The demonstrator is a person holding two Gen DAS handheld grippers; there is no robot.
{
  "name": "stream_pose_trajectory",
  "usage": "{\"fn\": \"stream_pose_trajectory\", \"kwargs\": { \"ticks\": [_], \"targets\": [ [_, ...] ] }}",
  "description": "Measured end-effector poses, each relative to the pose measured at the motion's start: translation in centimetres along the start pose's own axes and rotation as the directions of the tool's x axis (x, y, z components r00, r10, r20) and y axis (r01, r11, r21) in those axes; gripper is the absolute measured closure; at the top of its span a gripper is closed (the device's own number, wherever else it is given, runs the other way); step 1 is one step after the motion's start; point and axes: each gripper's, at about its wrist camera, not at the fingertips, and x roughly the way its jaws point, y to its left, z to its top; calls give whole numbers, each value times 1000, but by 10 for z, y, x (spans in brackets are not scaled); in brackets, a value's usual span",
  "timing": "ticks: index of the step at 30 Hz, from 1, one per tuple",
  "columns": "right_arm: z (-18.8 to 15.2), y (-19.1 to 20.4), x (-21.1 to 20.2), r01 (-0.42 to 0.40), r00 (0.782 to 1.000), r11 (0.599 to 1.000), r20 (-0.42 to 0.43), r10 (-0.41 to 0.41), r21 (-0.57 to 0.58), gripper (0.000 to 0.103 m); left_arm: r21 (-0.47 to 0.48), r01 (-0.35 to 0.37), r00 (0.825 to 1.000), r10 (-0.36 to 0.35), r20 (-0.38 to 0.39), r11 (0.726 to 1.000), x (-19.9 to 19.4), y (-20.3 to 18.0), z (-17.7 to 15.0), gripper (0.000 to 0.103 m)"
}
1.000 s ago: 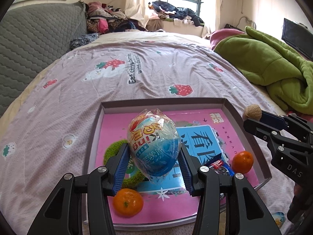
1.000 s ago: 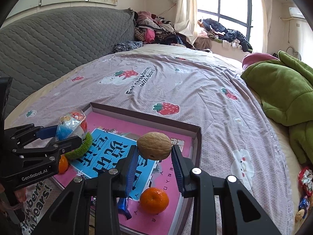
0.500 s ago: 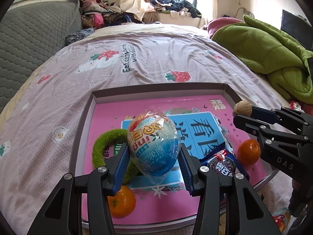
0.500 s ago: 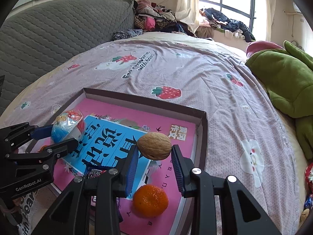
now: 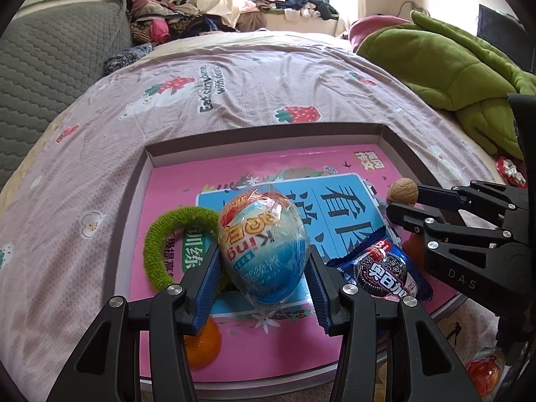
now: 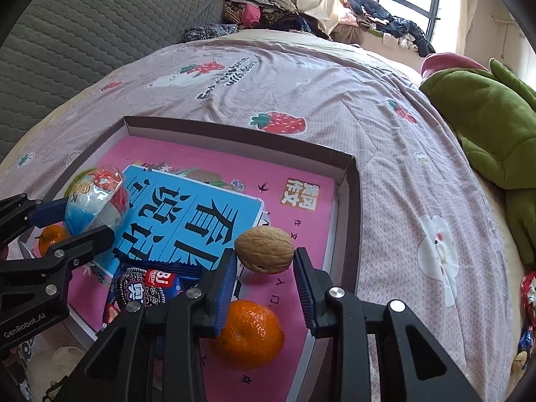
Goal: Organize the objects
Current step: 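Lower the walnut with the right tool while the left tool lowers the blue egg into the box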
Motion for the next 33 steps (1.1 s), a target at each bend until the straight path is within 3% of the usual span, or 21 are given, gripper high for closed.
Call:
{"fn": "stream_pose_trajectory", "kwargs": {
  "ticks": [33],
  "targets": [
    [0, 0, 2, 8, 1000, 1000, -17, -8, 4, 68, 15, 7, 1000, -6, -21, 1000, 0, -5, -7, 52]
  ]
}}
